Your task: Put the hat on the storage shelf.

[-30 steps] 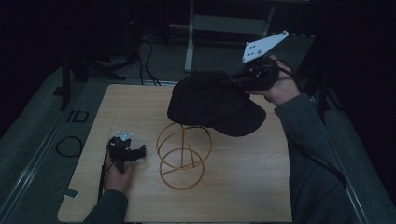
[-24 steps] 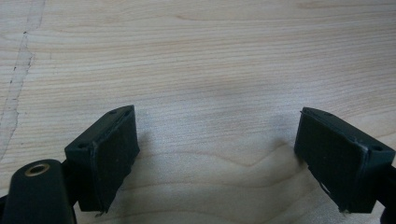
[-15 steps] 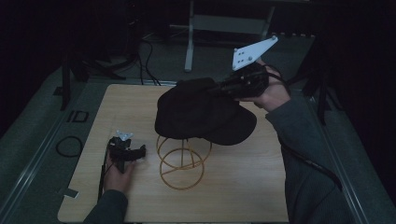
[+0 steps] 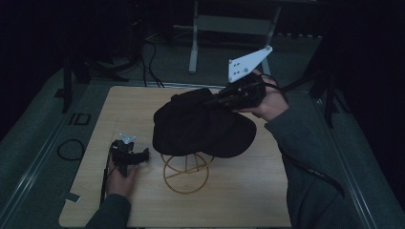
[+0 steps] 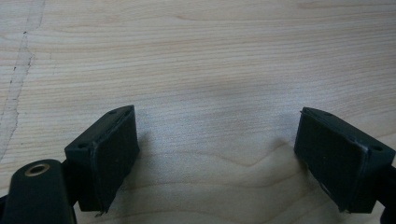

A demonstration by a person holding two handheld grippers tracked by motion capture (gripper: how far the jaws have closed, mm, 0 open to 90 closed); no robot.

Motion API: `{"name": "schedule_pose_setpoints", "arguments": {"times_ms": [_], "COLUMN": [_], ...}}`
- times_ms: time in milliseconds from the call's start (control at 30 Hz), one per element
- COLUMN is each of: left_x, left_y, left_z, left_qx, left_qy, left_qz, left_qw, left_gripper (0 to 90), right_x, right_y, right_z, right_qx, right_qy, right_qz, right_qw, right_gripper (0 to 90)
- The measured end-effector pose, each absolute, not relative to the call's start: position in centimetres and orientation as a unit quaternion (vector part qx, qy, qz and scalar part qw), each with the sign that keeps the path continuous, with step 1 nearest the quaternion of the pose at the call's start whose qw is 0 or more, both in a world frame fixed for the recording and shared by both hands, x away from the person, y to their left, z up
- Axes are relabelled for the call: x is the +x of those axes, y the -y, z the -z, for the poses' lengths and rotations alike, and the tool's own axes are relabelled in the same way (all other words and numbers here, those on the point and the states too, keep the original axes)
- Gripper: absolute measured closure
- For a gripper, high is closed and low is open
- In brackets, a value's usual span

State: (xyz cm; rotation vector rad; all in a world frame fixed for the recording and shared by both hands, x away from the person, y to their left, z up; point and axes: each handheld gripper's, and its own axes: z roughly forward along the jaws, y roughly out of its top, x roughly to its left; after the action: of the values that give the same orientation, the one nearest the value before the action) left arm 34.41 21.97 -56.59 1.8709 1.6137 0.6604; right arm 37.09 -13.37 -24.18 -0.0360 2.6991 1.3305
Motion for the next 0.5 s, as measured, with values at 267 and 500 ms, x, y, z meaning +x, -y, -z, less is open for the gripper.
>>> {"name": "schedule_pose_setpoints", "arguments": {"times_ms": [267,500], "left_x": [34.4,34.4], "left_y": [-22.0,-21.9], "left_z": [56.6,56.6], "left_qx": [0.701,0.699], "left_qy": [-0.604,-0.605], "left_qz": [-0.247,-0.248], "left_qw": [0.288,0.289], "left_gripper": [13.1,13.1], "right_x": [36.6,36.3], "right_y": [12.5,12.2], "right_z": [24.6,25.3], "right_qx": [-0.025,-0.031], "right_qy": [-0.899,-0.901], "right_qz": [-0.433,-0.431], "right_qw": [0.056,0.038], "right_gripper": [86.0,86.0]}}
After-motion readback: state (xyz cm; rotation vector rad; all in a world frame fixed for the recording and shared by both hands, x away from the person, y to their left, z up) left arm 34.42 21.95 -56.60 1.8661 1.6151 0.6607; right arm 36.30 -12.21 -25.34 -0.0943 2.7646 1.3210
